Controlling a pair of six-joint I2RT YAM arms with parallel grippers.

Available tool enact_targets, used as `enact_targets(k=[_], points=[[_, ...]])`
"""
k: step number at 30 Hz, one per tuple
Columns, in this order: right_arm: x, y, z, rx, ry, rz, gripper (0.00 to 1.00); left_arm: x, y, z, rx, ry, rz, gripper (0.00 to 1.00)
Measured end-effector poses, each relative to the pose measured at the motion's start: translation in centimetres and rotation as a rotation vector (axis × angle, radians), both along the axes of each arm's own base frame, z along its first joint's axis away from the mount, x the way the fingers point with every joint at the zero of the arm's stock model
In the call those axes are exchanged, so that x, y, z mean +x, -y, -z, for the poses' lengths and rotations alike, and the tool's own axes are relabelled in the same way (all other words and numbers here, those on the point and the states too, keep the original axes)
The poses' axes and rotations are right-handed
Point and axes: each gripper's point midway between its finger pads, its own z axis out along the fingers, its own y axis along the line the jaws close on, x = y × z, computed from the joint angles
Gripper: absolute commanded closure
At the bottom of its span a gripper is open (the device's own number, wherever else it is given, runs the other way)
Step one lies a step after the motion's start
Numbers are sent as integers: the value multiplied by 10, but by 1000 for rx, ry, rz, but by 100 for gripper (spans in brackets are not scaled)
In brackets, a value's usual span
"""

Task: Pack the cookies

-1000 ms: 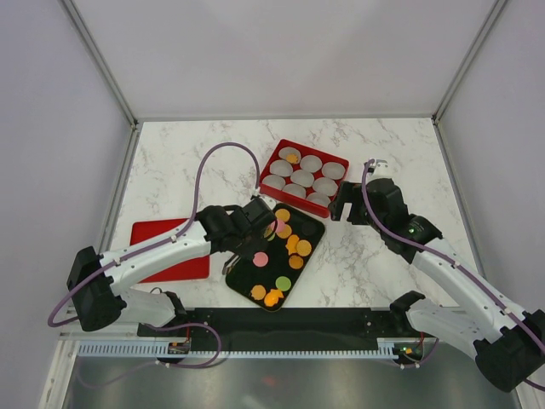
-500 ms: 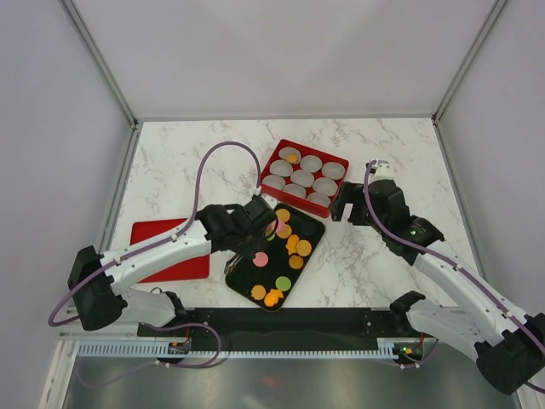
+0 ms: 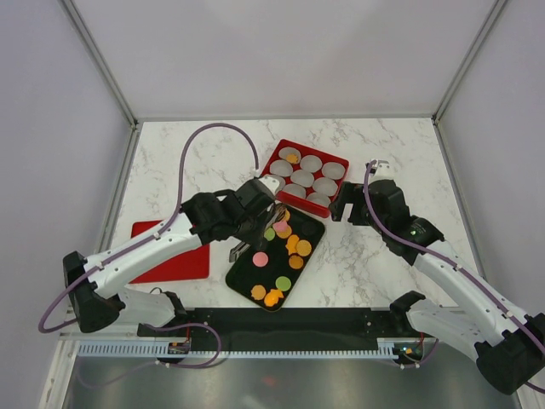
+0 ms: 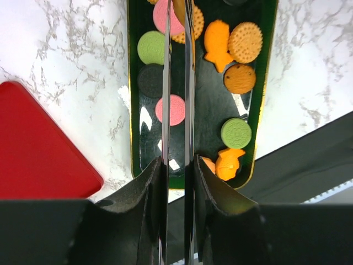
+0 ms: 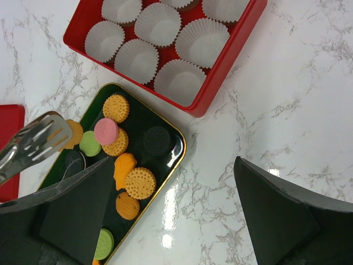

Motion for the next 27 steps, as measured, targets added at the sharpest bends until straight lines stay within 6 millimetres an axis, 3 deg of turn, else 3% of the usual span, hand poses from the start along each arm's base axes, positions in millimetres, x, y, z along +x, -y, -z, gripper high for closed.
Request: enact_targets(k=[5, 8, 11, 15, 18, 23, 27], points=[[0, 0, 0, 1, -1, -3, 2, 23, 25, -38, -57, 53, -1, 83], [0, -1, -1, 2, -1, -3, 2, 56, 49, -54, -82, 91, -18, 82], [-1, 0, -3, 0, -3, -2, 2, 98, 68, -57, -90, 114, -55, 82], [-2, 1, -8, -2, 0, 1, 2, 152, 84, -44, -79, 127, -111, 82], [-4, 4, -12, -6, 6, 6, 2, 179, 90, -19, -53, 103, -136, 82], [-6, 9, -16, -15, 13, 17, 2, 201, 96, 16, -19, 60, -147, 82], [-7, 10, -15, -18, 10, 19, 2, 206, 104, 24, -29, 48, -135, 82]])
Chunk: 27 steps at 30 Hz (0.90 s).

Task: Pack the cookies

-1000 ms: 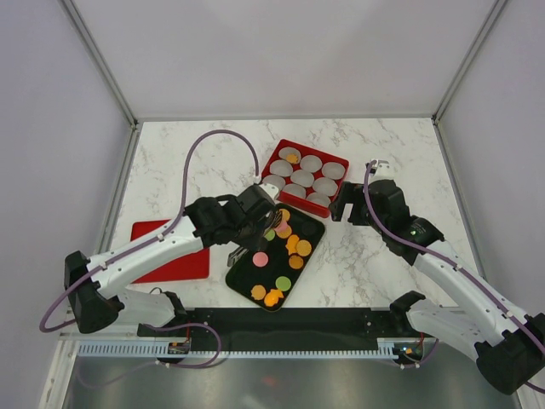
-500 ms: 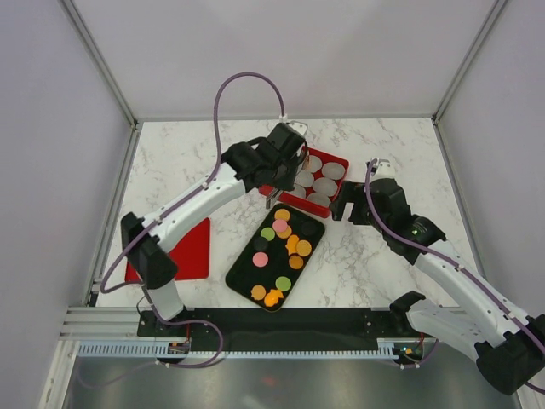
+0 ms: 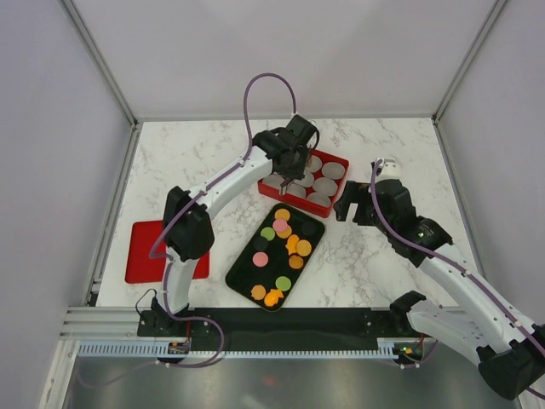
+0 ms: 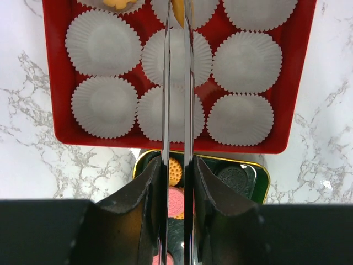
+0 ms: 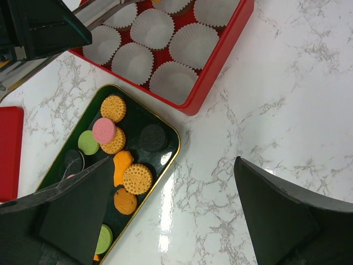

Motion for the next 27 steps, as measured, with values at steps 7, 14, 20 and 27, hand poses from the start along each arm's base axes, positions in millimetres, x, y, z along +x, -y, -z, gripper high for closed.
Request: enact_targets(k=[7, 14, 20, 27], points=[[-1, 1, 0, -2, -3, 0, 2, 5, 8, 0, -21, 5, 12, 78], [-2, 1, 0, -2, -3, 0, 2, 14, 8, 22, -2, -20, 7, 76], [-3, 2, -2, 1, 2, 0, 2, 18, 6, 37, 9, -41, 3, 67], [-4, 3, -1, -1, -2, 0, 2, 22, 10, 35, -4, -29, 19, 54]])
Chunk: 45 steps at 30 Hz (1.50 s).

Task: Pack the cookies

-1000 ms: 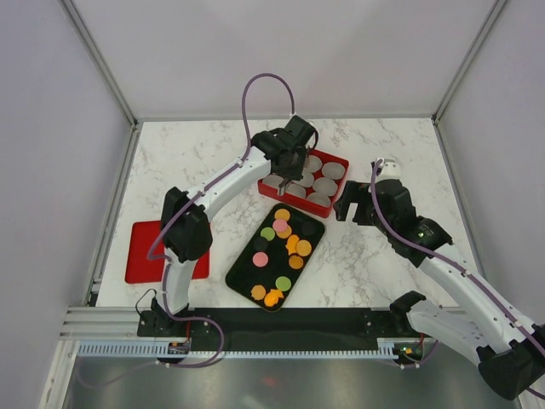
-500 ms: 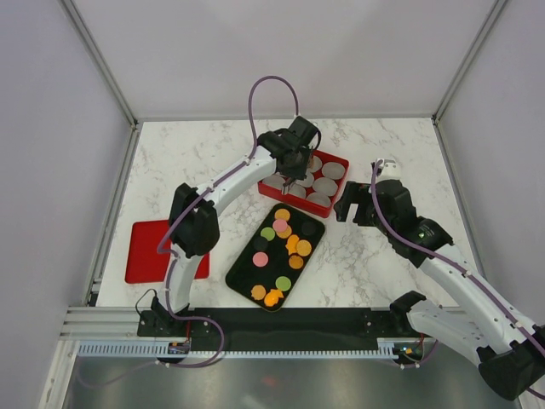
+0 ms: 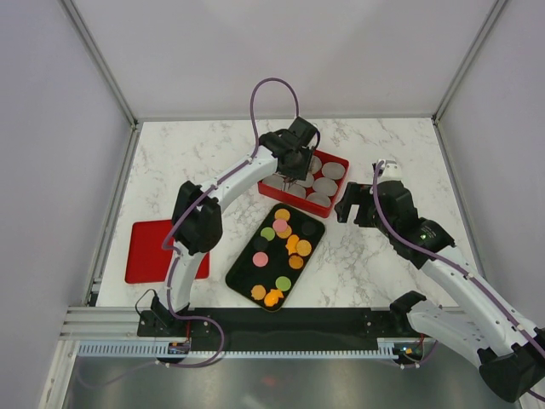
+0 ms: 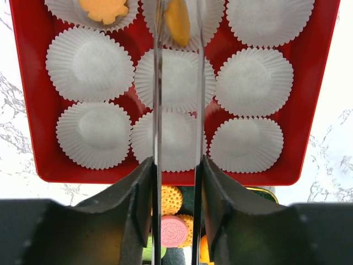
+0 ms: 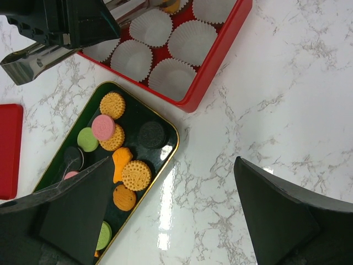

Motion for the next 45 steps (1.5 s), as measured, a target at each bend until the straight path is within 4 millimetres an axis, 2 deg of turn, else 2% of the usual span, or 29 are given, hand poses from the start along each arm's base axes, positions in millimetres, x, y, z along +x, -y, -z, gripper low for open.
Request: enact_targets(k=[15, 19, 24, 26, 28, 31, 34, 37, 41, 45], points=[[-2, 1, -1, 1, 2, 0, 2, 7, 0, -11, -10, 35, 15, 47], [-2, 1, -1, 1, 2, 0, 2, 7, -1, -28, -29, 63, 20, 47], [-2, 1, -1, 1, 2, 0, 2, -4, -7, -73, -83, 124, 26, 47], [-2, 1, -1, 1, 2, 0, 2, -18, -14, -91, -101, 147, 32, 47], [-2, 1, -1, 1, 3, 0, 2, -41, -26, -104, -106, 157, 44, 47], [-1, 1, -1, 0, 1, -1, 2, -83, -47, -107, -100, 150, 73, 47], [0, -1, 1, 0, -3, -4, 2, -129, -71, -95, -74, 114, 103, 47], [2, -2, 3, -3, -6, -4, 2, -164, -92, -74, -48, 67, 119, 47], [5, -4, 5, -5, -10, -5, 2, -196, -116, -47, -4, -5, 113, 46], [9, -6, 7, -5, -11, -6, 2, -211, -128, -28, 22, -56, 97, 45]])
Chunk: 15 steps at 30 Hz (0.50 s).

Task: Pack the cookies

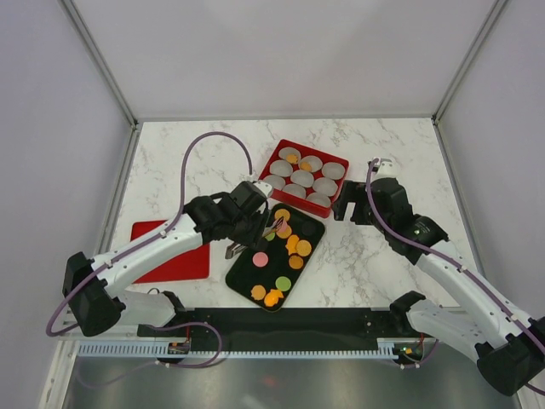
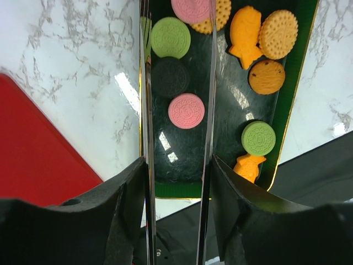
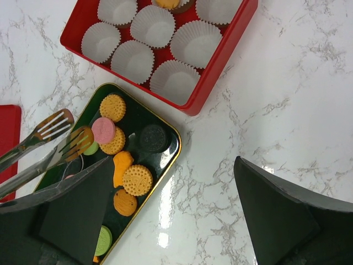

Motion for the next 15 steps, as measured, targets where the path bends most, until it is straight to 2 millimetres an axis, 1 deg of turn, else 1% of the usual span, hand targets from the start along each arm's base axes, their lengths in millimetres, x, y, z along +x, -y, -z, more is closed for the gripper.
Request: enact_targets(k=[3, 7, 15], points=[[1, -1, 0, 3, 3, -2, 2, -6, -2, 7, 13, -20, -1, 45], [1, -1, 2, 1, 0, -2, 2, -9, 3, 8, 8, -22, 13, 44], [0, -1, 2, 2, 1, -2, 2, -10, 9, 19, 33, -42, 24, 42]])
